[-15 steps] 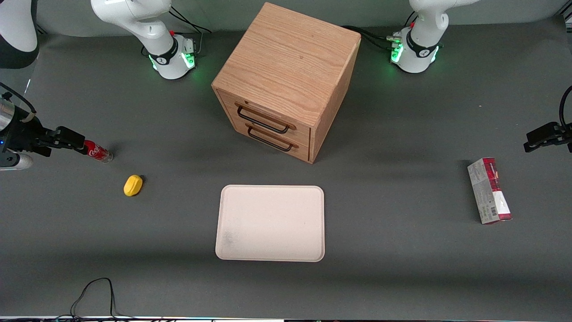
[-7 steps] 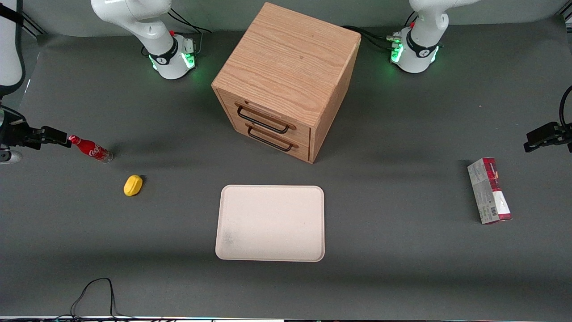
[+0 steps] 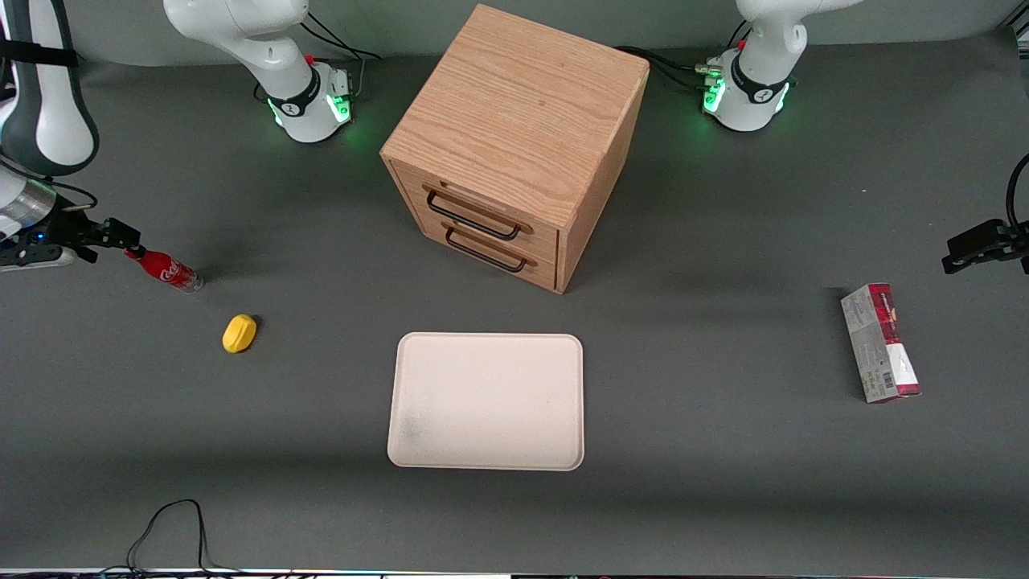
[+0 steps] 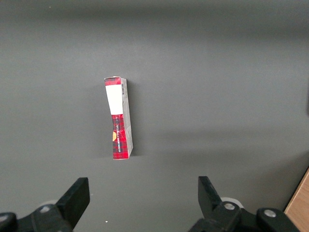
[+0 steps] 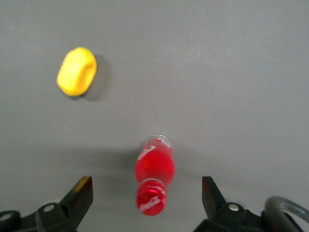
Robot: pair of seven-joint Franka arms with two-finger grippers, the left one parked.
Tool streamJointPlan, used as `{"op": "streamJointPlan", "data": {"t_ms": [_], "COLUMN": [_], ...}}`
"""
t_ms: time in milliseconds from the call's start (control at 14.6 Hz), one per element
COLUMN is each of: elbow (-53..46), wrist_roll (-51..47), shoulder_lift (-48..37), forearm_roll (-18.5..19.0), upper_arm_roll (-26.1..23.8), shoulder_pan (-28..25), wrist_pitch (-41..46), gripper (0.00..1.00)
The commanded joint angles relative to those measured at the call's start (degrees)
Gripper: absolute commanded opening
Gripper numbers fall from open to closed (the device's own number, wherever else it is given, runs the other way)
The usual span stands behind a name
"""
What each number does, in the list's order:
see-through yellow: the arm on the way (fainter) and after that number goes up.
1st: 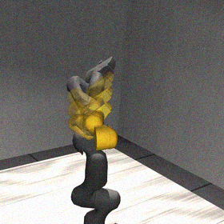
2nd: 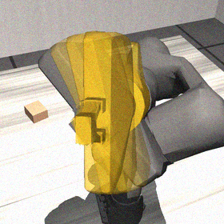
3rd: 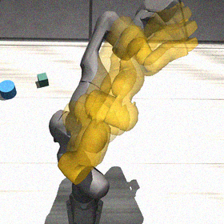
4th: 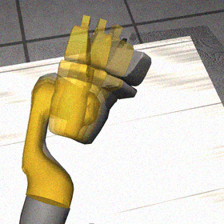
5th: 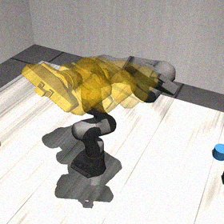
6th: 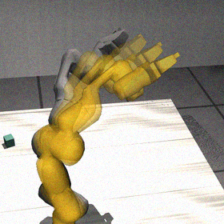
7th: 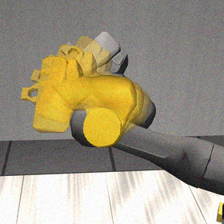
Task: Place coke bottle on tray
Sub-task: 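Close the right gripper around the bottle's neck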
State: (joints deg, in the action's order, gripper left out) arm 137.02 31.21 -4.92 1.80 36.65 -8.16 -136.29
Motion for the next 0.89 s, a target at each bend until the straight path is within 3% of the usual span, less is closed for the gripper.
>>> {"op": "streamJointPlan", "data": {"t_ms": [0,547,821], "elbow": [4.5,5.1,5.1], "wrist_roll": [1.4,2.5,3.8], "shoulder_lift": [-0.6,1.6,2.0], "forearm_roll": [0.8,0.8,0.3], "upper_arm_roll": [0.7,0.7,0.8], "shoulder_pan": [-0.5,-0.2,0.6], "wrist_pitch": [-6.1,-8.0,-8.0], "gripper": [1.0,0.99,0.81]}}
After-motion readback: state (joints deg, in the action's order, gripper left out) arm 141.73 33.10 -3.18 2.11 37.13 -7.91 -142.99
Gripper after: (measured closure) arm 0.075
